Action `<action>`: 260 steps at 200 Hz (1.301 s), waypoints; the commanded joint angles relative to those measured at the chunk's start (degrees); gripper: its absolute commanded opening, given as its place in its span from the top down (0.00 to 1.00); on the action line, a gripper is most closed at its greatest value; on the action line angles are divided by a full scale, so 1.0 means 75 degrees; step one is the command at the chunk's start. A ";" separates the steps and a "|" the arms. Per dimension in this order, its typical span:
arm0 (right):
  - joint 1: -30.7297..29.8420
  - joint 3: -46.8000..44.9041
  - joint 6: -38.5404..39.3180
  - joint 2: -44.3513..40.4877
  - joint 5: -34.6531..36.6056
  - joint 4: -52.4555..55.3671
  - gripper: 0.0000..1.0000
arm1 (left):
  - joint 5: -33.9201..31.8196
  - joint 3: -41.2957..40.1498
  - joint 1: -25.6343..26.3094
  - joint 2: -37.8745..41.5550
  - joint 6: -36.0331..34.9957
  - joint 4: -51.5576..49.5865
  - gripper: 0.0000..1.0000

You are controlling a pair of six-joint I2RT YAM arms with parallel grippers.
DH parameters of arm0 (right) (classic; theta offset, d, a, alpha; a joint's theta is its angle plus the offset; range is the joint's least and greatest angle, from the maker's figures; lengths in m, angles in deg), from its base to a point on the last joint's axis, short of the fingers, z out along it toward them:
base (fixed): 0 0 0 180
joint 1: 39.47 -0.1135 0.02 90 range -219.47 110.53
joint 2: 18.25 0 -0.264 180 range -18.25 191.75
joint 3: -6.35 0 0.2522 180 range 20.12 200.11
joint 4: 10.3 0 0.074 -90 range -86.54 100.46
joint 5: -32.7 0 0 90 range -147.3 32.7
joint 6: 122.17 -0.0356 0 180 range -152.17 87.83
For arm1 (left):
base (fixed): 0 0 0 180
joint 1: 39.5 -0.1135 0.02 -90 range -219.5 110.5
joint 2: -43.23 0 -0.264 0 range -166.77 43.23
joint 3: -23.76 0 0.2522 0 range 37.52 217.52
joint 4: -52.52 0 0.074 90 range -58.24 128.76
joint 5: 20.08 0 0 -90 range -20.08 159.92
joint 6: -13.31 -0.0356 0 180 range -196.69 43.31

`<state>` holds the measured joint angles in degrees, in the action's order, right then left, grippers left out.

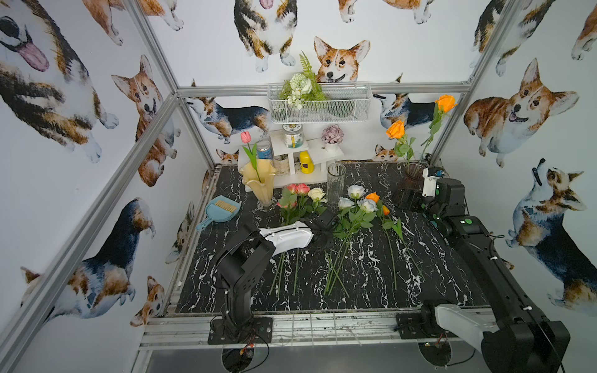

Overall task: Arrange the flowers in different vases according to their variety
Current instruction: Pick up the flower at the center of the board.

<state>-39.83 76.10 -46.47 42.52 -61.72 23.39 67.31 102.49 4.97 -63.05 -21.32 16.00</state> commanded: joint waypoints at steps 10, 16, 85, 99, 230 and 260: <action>-0.0005 -0.0030 0.0006 -0.0029 -0.0019 0.0017 0.11 | 0.0003 -0.0020 0.0048 -0.0070 -0.0063 -0.0246 0.76; -0.0010 -0.0055 -0.0003 -0.0029 -0.0019 -0.0005 0.11 | 0.0017 -0.0026 0.0053 -0.0099 -0.0071 -0.0229 0.79; -0.0006 -0.0372 -0.0196 -0.0201 -0.0331 -0.0052 0.11 | -0.0362 -0.0142 0.0094 0.0119 0.0004 -0.0276 1.00; -0.0003 -0.0543 -0.0300 -0.0301 -0.0599 -0.0088 0.11 | -0.0580 -0.0208 0.0094 0.0375 -0.0024 -0.0355 1.00; -0.3027 -0.2619 -0.0737 -0.1266 -0.2827 -0.2537 0.18 | -0.0773 -0.1608 -0.0303 0.4935 -0.2107 0.2401 1.00; -0.4244 -0.2551 -0.0759 -0.0859 -0.2507 -0.3301 0.19 | 0.0064 -0.1819 -0.0643 0.5254 -0.2508 0.3161 1.00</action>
<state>-66.65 56.41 -51.22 34.11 -80.72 8.04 61.52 90.03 1.58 -25.02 -35.72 32.52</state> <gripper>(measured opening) 0.812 0.095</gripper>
